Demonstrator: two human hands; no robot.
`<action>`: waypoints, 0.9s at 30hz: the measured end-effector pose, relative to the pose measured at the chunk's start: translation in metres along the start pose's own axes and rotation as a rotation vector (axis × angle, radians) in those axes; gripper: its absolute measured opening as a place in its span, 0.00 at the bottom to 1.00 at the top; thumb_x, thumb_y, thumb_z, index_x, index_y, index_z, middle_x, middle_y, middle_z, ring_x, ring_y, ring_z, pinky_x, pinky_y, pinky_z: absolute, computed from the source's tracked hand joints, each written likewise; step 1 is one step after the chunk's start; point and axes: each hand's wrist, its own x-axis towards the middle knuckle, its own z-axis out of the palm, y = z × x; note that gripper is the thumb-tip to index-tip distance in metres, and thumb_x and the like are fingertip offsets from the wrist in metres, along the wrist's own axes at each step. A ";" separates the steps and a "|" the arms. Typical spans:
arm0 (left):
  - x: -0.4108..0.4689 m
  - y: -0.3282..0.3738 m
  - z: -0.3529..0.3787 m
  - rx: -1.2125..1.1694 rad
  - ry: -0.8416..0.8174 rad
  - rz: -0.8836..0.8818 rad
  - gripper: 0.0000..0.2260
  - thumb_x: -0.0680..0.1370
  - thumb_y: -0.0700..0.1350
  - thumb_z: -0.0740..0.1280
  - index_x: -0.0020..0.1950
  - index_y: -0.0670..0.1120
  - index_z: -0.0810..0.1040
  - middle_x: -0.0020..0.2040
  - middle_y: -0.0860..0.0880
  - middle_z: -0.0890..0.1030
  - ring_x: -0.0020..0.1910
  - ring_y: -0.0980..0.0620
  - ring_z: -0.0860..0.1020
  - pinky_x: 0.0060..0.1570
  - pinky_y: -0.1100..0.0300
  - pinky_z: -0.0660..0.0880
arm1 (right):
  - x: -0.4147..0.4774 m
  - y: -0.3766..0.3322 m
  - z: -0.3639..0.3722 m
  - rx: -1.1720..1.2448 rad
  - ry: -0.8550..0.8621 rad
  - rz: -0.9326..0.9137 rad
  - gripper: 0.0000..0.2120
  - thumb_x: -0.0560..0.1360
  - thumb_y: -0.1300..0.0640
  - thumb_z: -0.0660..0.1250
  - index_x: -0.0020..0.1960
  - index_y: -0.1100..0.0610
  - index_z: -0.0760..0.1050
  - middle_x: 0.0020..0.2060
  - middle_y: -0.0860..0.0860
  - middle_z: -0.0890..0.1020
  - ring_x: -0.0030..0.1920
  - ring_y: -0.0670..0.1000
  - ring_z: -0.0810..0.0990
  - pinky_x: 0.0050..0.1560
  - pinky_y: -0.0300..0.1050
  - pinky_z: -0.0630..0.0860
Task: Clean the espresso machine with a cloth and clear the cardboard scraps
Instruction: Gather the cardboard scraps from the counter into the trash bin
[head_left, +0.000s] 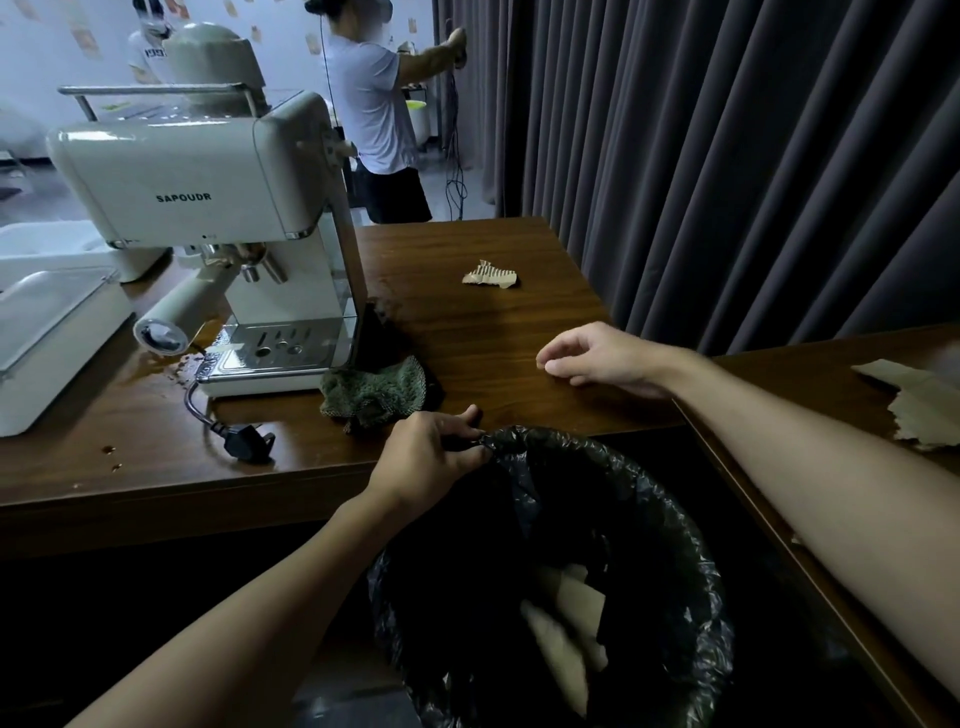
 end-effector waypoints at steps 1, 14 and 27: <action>0.000 0.000 0.000 -0.005 -0.007 -0.003 0.15 0.73 0.45 0.77 0.59 0.45 0.85 0.68 0.53 0.78 0.66 0.58 0.76 0.62 0.65 0.72 | 0.008 0.001 0.003 -0.033 0.061 -0.022 0.14 0.78 0.58 0.67 0.63 0.55 0.76 0.61 0.51 0.78 0.63 0.50 0.76 0.61 0.44 0.73; 0.004 -0.011 0.004 -0.036 -0.003 -0.012 0.15 0.73 0.43 0.77 0.59 0.46 0.85 0.68 0.55 0.77 0.64 0.63 0.75 0.53 0.81 0.69 | 0.134 -0.003 0.009 -0.291 0.223 -0.039 0.34 0.76 0.48 0.65 0.78 0.49 0.55 0.77 0.52 0.58 0.76 0.55 0.57 0.75 0.54 0.58; -0.004 -0.010 0.003 -0.051 0.006 -0.006 0.14 0.73 0.44 0.78 0.58 0.47 0.86 0.68 0.57 0.77 0.63 0.69 0.74 0.55 0.79 0.69 | 0.163 0.016 0.003 -0.691 0.282 -0.086 0.29 0.81 0.40 0.47 0.79 0.49 0.51 0.78 0.49 0.57 0.78 0.49 0.51 0.75 0.59 0.45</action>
